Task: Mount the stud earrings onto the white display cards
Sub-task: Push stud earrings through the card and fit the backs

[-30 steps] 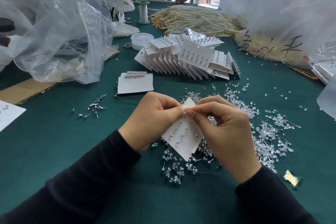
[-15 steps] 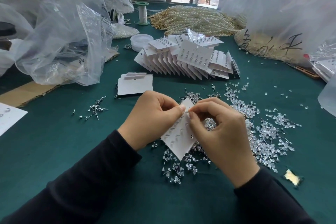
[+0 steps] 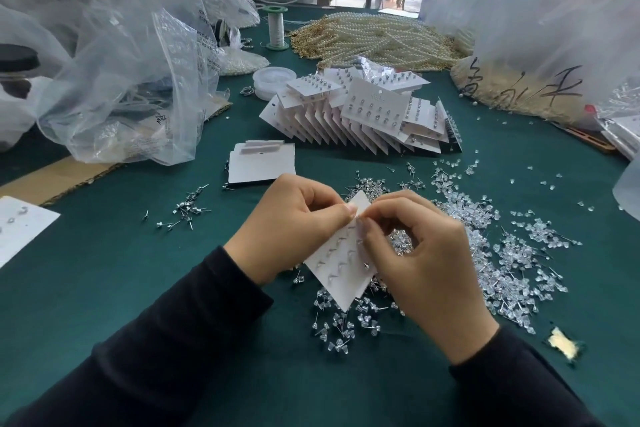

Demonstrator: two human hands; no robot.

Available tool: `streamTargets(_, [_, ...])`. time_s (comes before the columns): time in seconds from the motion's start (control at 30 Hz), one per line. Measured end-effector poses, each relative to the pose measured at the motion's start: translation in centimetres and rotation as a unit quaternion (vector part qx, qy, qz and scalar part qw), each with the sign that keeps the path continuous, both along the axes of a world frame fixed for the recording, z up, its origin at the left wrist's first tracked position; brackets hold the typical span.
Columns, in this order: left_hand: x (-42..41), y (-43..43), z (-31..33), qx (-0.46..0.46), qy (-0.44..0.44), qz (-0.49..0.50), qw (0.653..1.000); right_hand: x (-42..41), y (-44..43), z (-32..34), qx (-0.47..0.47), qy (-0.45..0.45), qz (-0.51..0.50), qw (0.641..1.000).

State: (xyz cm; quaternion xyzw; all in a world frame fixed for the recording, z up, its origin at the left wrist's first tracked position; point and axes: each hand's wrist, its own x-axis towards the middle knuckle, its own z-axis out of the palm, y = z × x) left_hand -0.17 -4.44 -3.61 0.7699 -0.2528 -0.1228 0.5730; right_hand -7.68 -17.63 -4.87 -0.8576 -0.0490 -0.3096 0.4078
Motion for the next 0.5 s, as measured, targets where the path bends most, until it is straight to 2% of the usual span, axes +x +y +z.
streamTargets(0.1, [0.6, 1.1, 1.5, -0.094, 0.124, -0.077, 0.985, -0.1, -0.4, 0.4, 0.034, -0.037, -0.004, 0.999])
streamTargets(0.13, [1.1, 1.7, 1.8, -0.111, 0.126, -0.07, 0.983, -0.2, -0.6, 0.6, 0.065, -0.036, -0.003, 0.997])
streamTargets(0.2, [2.3, 2.6, 1.9, -0.095, 0.079, 0.012, 0.992, -0.4, -1.1, 0.9, 0.161, -0.018, 0.005, 0.987])
streamTargets(0.27, [3.5, 3.7, 1.6, -0.013, 0.012, 0.1, 0.995, -0.5, -1.5, 1.1, 0.245, -0.003, 0.003, 0.969])
streamTargets(0.3, [3.9, 4.3, 1.4, 0.045, -0.009, 0.111, 0.993, -0.6, -1.7, 1.1, 0.282, 0.006, 0.002, 0.959])
streamTargets(0.4, [4.4, 5.1, 1.0, 0.221, -0.039, 0.05, 0.973, -0.7, -1.9, 1.1, 0.421, 0.047, 0.017, 0.906])
streamTargets(0.5, [4.0, 4.3, 0.5, 0.298, -0.074, 0.018, 0.951, -0.7, -2.0, 1.2, 0.498, 0.084, 0.028, 0.863])
